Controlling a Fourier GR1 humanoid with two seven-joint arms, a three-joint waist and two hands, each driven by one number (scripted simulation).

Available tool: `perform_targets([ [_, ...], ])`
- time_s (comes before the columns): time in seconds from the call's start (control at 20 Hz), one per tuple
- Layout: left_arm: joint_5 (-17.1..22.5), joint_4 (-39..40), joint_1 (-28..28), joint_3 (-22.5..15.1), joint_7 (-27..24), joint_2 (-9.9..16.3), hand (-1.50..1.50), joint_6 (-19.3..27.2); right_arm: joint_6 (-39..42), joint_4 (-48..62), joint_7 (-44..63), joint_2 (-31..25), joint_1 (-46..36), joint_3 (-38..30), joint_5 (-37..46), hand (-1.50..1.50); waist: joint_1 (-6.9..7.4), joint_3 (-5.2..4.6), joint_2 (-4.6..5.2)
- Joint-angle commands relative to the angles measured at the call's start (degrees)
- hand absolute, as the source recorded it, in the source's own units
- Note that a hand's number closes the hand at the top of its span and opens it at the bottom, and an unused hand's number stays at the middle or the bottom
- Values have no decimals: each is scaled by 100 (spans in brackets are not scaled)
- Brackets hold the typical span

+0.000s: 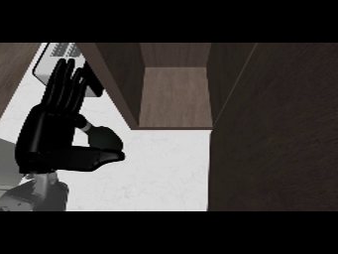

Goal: Pick up the wine, place it into the cabinet and close the cabinet

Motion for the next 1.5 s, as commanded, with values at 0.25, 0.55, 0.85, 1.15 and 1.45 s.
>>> perform_targets([
  [0.25, 302, 301, 174, 593, -251, 360, -150, -441, 178, -342, 86, 55, 150, -67, -119, -150, -14, 1, 5],
  [0.55, 247, 1019, 322, 731, -849, 338, -150, -653, 82, -239, 245, 90, -67, -315, -306, -150, -16, 0, 6],
  [0.85, 219, 1642, 560, 896, -1403, 458, -150, -1041, 122, 138, 58, 160, -330, -238, -180, -150, -4, 0, 9],
  [1.15, 254, 2591, 431, 1179, -1931, 597, -150, -1294, 58, -317, 522, 91, -301, -229, -340, -150, -17, -1, 10],
  [1.45, 69, 2906, 479, 1098, -2191, 628, -150, -1428, 483, -131, -2, 143, 157, -343, -320, -150, -16, 1, 6],
])
